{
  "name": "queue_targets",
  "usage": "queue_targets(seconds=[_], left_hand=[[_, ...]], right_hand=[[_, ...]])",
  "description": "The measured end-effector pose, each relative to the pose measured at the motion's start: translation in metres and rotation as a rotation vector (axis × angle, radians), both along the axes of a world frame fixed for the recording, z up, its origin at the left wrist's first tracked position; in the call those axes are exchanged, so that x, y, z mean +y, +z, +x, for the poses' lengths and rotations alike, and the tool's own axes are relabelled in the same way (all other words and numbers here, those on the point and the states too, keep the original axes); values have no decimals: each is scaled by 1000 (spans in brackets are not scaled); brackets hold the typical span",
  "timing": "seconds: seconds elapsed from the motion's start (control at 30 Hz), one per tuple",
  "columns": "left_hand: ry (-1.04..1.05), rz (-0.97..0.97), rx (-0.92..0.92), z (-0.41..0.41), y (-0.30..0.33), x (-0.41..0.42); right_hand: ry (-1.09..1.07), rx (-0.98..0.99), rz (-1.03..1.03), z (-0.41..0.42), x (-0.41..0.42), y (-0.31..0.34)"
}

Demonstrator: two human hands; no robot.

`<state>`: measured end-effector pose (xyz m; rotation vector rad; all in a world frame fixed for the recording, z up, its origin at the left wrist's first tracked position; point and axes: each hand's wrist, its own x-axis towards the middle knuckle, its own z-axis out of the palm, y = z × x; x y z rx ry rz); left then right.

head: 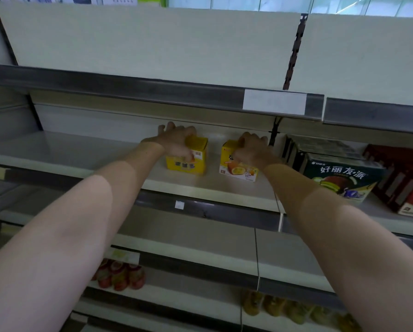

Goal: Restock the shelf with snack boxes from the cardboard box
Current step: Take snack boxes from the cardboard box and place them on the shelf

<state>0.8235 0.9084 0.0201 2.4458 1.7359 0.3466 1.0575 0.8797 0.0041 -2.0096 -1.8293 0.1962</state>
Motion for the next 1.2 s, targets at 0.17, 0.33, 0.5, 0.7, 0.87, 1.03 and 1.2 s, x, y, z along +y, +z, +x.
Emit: queue_targets(seconds=[0.17,0.33,0.5,0.7,0.87,1.03,1.2], left_hand=[[-6,-216,-720,9,-1,8],[-53,-278,-848,-10,-24,23],[96,-64,-545,-10,-28,37],[64,-194,-818,3,-8,30],[85,-331,-660,-14,-41,41],[34,-198,-814,-5,-45,37],[-22,-90,-671,21,-47,46]], right_hand=[[-34,7,74,3,-1,-2],[-22,24,31,5,3,-3],[-33,25,18,2,9,-3],[-38,7,35,4,11,-5],[-22,-73,78,7,5,-6],[-3,-148,93,13,11,-8],[-1,-284,106,38,16,-15]])
